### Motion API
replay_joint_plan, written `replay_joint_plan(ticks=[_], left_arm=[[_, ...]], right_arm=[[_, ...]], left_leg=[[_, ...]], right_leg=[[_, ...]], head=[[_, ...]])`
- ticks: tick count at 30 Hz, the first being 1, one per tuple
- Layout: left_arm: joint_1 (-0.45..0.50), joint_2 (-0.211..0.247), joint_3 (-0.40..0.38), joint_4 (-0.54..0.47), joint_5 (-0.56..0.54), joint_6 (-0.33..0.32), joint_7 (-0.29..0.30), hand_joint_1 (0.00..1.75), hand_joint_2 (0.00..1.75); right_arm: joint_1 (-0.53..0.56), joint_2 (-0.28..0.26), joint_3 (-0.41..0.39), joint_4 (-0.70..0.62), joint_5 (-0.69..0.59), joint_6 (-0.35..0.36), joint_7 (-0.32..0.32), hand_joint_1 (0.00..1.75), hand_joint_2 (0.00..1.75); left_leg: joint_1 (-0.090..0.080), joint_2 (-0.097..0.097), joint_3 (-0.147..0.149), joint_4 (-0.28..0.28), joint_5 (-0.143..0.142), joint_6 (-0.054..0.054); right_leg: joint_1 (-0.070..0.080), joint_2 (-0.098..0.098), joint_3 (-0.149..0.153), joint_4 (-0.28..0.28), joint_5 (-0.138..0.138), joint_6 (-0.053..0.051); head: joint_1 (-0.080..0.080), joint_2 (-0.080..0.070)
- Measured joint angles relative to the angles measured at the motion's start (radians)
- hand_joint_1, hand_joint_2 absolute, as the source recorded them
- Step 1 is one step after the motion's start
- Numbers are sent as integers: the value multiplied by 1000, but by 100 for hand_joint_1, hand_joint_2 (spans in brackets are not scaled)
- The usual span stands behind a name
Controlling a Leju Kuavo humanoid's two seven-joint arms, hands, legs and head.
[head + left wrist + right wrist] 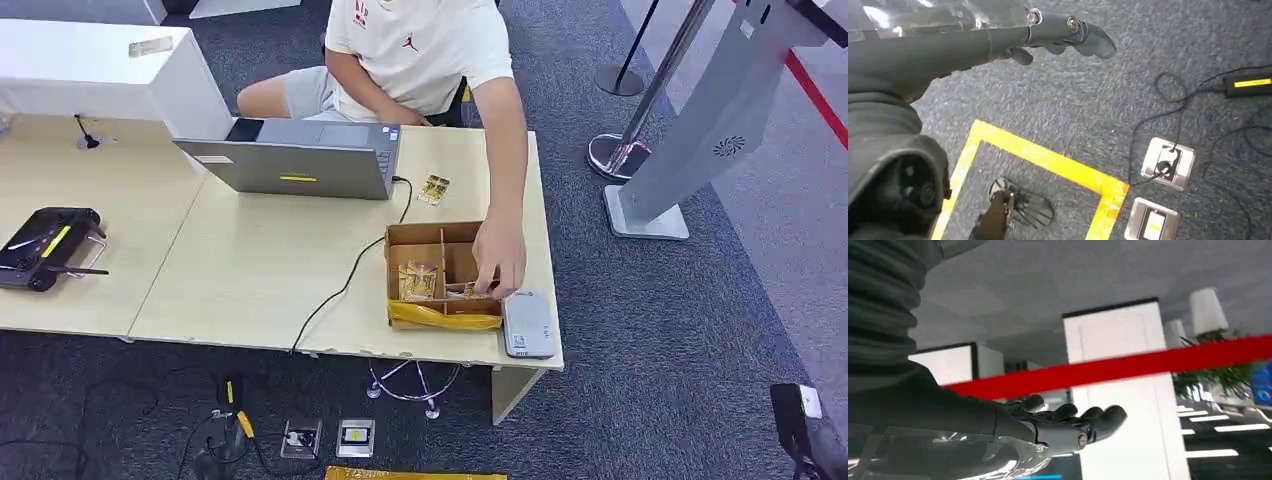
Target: Pass the card to the sensor for recognition and then transmit it.
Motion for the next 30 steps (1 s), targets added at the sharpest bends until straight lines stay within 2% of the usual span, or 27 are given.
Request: replay_joint_plan(ticks=[2,3,5,8,10,12,14,17,20,24,26,30], left_arm=[[0,-1,5,1,-2,0,10,0,0],[-1,-1,5,1,-5,0,21,0,0],[-4,-2,5,1,-12,0,39,0,0],[29,-3,0,8,-90,-31,158,0,0],[59,-2,-2,16,-89,-43,154,0,0],[102,-1,-2,25,-76,-53,121,0,0],[147,-1,-3,39,-56,-56,105,0,0],[162,1,-4,53,-48,-55,105,0,0],[162,5,-6,61,-50,-58,134,0,0],[163,11,-17,66,-76,-85,140,0,0],[163,23,-26,66,-79,-83,135,0,0],[163,47,-31,67,-57,-82,99,0,0]], right_arm=[[3,13,-56,38,21,2,-44,0,175],[1,21,-89,58,35,1,-32,0,175],[2,32,-132,114,19,0,30,0,175],[21,61,-179,169,25,0,116,0,175],[29,70,-214,187,31,-1,122,0,175],[39,76,-258,225,49,-1,110,0,175],[42,82,-301,282,77,-1,128,0,175],[38,87,-336,364,101,-1,165,0,175],[24,86,-360,426,96,-1,227,0,175],[13,64,-391,546,80,3,328,0,175],[4,52,-407,604,63,14,328,0,175],[-10,34,-441,696,32,56,264,0,175]], left_leg=[[0,0,0,0,0,0],[0,1,0,0,0,0],[0,1,0,0,0,0],[0,2,1,-1,-2,0],[0,3,2,-1,-3,-1],[1,4,2,-1,-4,-1],[1,5,1,0,-5,-1],[1,1,0,0,-5,-1],[1,1,2,-1,-5,-1],[1,1,3,-1,-4,-1],[1,1,3,-1,-4,-1],[1,1,3,-1,-4,-1]], right_leg=[[0,0,0,0,0,0],[0,1,0,0,0,0],[0,0,1,0,0,0],[0,1,1,0,-1,0],[0,3,1,0,-2,-1],[1,4,1,0,-2,-2],[1,4,-1,0,-3,-2],[1,-1,1,0,-4,-1],[1,0,2,0,-4,-2],[1,1,4,0,-4,-2],[1,1,4,0,-4,-2],[1,1,4,0,-4,-2]], head=[[0,0],[-1,0],[0,0],[-1,0],[0,0],[-1,0],[-1,0],[0,0],[-1,0],[0,0],[-1,0],[0,0]])
